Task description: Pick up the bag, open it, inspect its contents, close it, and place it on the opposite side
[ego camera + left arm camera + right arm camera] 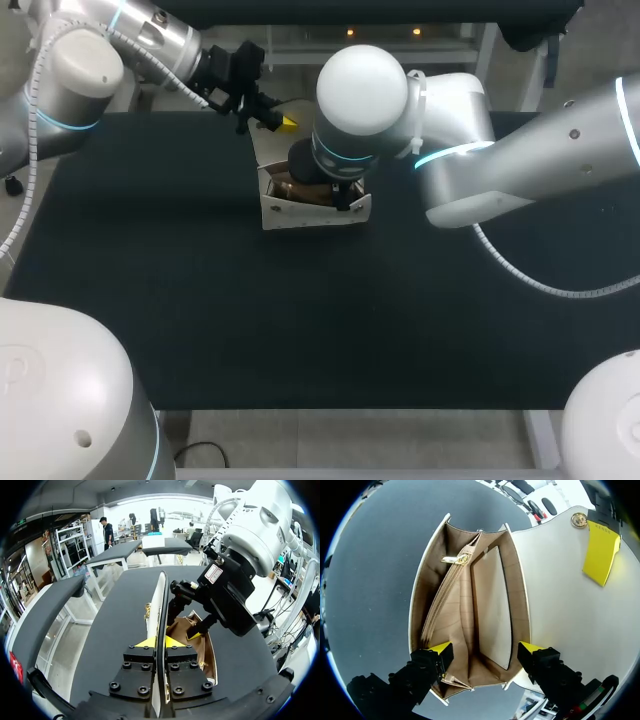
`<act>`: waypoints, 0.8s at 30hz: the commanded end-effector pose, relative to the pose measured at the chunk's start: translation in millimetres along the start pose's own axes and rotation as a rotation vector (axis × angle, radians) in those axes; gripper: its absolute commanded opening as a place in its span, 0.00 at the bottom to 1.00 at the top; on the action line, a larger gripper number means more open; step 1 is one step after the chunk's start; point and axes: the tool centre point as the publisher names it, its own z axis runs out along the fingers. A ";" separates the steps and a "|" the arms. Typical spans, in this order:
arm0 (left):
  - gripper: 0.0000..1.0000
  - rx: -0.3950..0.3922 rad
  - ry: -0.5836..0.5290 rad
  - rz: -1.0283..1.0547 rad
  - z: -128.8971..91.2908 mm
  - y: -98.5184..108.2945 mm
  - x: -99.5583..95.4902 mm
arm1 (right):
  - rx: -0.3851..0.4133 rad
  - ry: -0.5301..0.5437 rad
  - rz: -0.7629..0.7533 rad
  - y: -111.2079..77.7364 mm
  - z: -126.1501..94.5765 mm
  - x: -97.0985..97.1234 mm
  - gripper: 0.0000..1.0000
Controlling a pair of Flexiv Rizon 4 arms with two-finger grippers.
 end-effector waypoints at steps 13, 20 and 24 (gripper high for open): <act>0.00 -0.025 -0.040 0.027 -3.1 -4.8 6.0 | 0.008 -0.132 0.024 -5.1 -24.4 -14.9 0.54; 0.00 -0.029 -0.057 0.024 -7.3 -8.0 6.8 | 0.012 -0.230 0.042 -6.7 -52.1 -21.6 0.42; 0.00 -0.027 -0.057 0.022 -8.4 -9.8 7.6 | 0.017 -0.283 0.051 -7.5 -67.4 -24.0 0.38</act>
